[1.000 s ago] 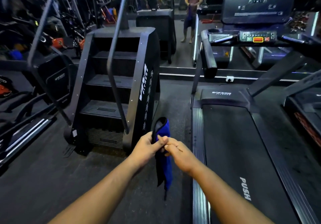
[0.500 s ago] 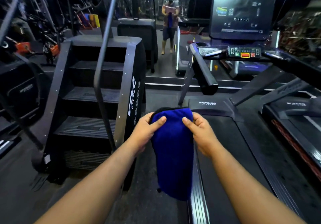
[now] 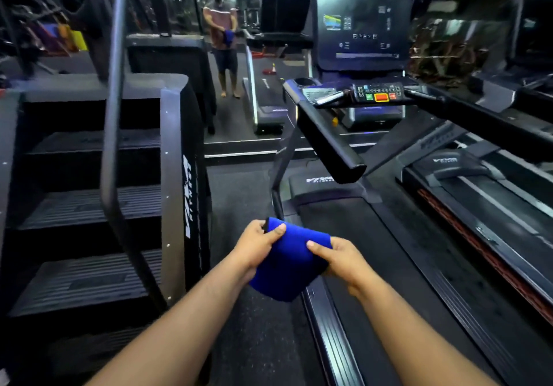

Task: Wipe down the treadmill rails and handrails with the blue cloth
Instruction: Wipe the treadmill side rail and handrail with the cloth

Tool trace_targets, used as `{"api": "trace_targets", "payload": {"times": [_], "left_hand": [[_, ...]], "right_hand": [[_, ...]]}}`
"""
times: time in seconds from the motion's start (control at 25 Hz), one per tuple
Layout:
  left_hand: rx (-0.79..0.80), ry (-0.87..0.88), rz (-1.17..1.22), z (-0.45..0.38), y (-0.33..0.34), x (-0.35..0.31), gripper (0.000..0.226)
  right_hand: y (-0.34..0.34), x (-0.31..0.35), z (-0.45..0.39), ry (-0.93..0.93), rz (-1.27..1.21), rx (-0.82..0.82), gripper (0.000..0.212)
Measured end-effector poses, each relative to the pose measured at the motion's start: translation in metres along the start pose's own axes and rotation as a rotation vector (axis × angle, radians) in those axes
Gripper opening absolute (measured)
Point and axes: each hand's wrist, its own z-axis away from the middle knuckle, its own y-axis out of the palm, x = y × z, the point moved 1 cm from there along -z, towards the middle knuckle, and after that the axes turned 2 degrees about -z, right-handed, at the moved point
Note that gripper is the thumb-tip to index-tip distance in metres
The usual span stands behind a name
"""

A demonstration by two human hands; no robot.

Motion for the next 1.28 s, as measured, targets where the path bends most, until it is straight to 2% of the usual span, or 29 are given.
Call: {"api": "trace_targets", "payload": {"times": [0.04, 0.12, 0.2, 0.24, 0.28, 0.32, 0.4, 0.44, 0.48, 0.56, 0.64, 0.72, 0.76, 0.8, 0.88, 0.92, 1.04, 1.16, 1.28], "left_hand": [[-0.036, -0.071, -0.027, -0.013, 0.0, -0.001, 0.051], [-0.046, -0.148, 0.0, -0.042, 0.0, -0.001, 0.095], [0.081, -0.056, -0.042, -0.061, 0.005, -0.007, 0.113], [0.139, 0.021, -0.196, -0.072, 0.009, -0.01, 0.11], [0.158, 0.102, -0.454, -0.081, 0.012, -0.016, 0.101], [0.107, 0.19, -0.734, -0.09, 0.015, -0.026, 0.083], [-0.081, 0.411, -1.179, -0.107, 0.023, -0.051, 0.048], [-0.128, 0.524, -1.276, -0.114, 0.027, -0.064, 0.037], [-0.115, 0.611, -1.281, -0.118, 0.033, -0.081, 0.032], [0.039, 0.699, -1.06, -0.147, 0.046, -0.104, 0.029], [0.146, 0.652, -0.752, -0.185, 0.068, -0.125, 0.016], [0.147, 0.589, -0.574, -0.236, 0.09, -0.138, 0.007], [0.145, 0.569, -0.593, -0.263, 0.098, -0.138, 0.007], [0.142, 0.575, -0.67, -0.286, 0.101, -0.132, 0.011], [0.156, 0.688, -0.864, -0.333, 0.094, -0.119, 0.03], [0.186, 0.764, -0.914, -0.353, 0.087, -0.114, 0.04], [0.339, 0.918, -1.081, -0.41, 0.067, -0.113, 0.053], [0.477, 0.96, -1.222, -0.447, 0.056, -0.119, 0.056], [0.541, 1.066, -1.238, -0.464, 0.05, -0.11, 0.067]], "right_hand": [[-0.005, 0.001, -0.012, -0.01, -0.008, -0.136, 0.035], [-0.017, 0.007, -0.035, -0.064, -0.021, -0.332, 0.031], [-0.028, 0.011, -0.049, -0.142, -0.134, -0.311, 0.037], [-0.034, 0.016, -0.055, -0.188, -0.173, -0.242, 0.046], [-0.041, 0.021, -0.059, -0.239, -0.155, -0.172, 0.053], [-0.049, 0.027, -0.064, -0.295, -0.072, -0.145, 0.056], [-0.064, 0.04, -0.072, -0.415, 0.086, -0.238, 0.05], [-0.07, 0.049, -0.076, -0.455, 0.12, -0.328, 0.045], [-0.076, 0.061, -0.078, -0.493, 0.128, -0.418, 0.041], [-0.091, 0.094, -0.089, -0.585, 0.157, -0.608, 0.034], [-0.107, 0.136, -0.111, -0.661, 0.3, -0.828, 0.032], [-0.109, 0.167, -0.141, -0.624, 0.629, -0.994, 0.045], [-0.102, 0.169, -0.158, -0.533, 0.861, -0.992, 0.057], [-0.092, 0.158, -0.171, -0.413, 1.1, -0.924, 0.07], [-0.071, 0.115, -0.193, -0.2, 1.491, -0.782, 0.087], [-0.067, 0.099, -0.201, -0.16, 1.609, -0.786, 0.089], [-0.07, 0.114, -0.242, -0.128, 1.686, -0.866, 0.08], [-0.067, 0.149, -0.289, 0.021, 1.732, -0.79, 0.082], [-0.058, 0.124, -0.26, -0.029, 1.961, -0.714, 0.081]]}}
